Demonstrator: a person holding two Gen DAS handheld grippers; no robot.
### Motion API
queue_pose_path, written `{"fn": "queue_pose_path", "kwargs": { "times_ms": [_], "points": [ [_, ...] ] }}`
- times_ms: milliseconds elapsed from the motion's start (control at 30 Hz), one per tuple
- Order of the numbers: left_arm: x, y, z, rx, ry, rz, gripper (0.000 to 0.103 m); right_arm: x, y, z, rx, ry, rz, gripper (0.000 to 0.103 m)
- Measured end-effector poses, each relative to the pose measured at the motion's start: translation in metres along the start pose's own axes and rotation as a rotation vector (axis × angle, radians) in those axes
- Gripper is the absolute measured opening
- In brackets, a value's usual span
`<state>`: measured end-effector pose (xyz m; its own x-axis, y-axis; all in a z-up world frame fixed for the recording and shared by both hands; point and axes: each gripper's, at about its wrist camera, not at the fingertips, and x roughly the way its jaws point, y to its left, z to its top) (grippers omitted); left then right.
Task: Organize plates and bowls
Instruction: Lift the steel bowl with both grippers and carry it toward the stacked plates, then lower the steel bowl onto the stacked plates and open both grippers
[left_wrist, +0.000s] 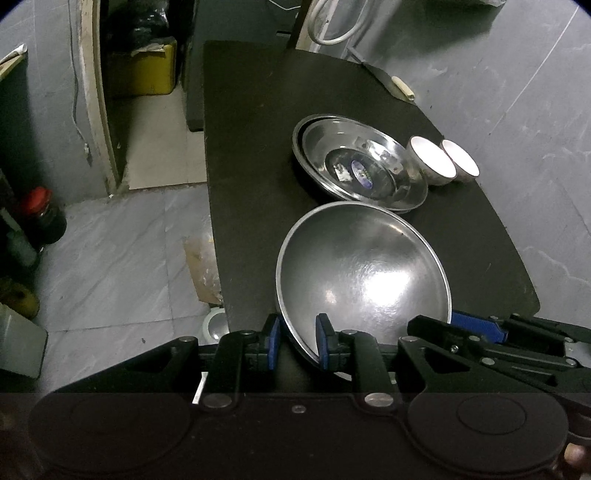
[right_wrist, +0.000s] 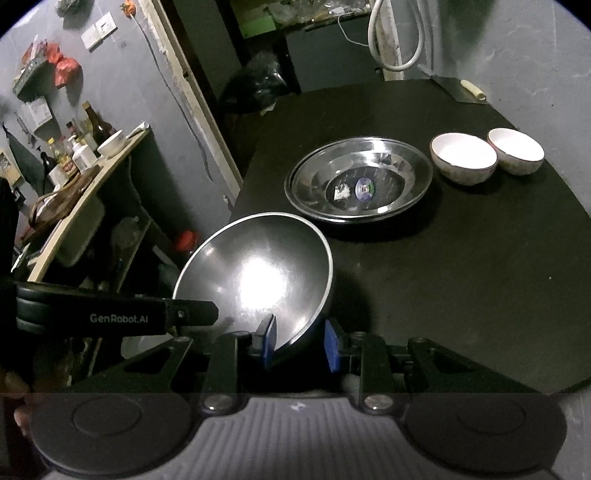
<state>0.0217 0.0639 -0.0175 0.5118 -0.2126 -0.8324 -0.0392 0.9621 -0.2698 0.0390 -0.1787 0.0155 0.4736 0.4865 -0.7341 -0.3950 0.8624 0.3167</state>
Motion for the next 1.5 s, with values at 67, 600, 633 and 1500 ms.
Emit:
{"fn": "queue_pose_path", "kwargs": {
  "times_ms": [67, 600, 633, 1500],
  "points": [
    [0.0, 0.0, 0.0, -0.001, 0.007, 0.002, 0.021, 0.0, 0.001, 0.0, -0.002, 0.01, 0.0, 0.031],
    [0.014, -0.003, -0.003, 0.011, 0.004, 0.005, 0.027, 0.015, -0.005, 0.001, -0.01, 0.046, -0.009, 0.036],
    [0.013, -0.002, -0.003, 0.009, 0.003, 0.002, 0.036, 0.015, -0.005, 0.001, -0.011, 0.04, -0.006, 0.039],
    [-0.078, 0.007, 0.02, -0.127, -0.429, -0.022, 0.102, -0.055, -0.001, 0.034, -0.024, -0.205, -0.006, 0.102]
  ]
}}
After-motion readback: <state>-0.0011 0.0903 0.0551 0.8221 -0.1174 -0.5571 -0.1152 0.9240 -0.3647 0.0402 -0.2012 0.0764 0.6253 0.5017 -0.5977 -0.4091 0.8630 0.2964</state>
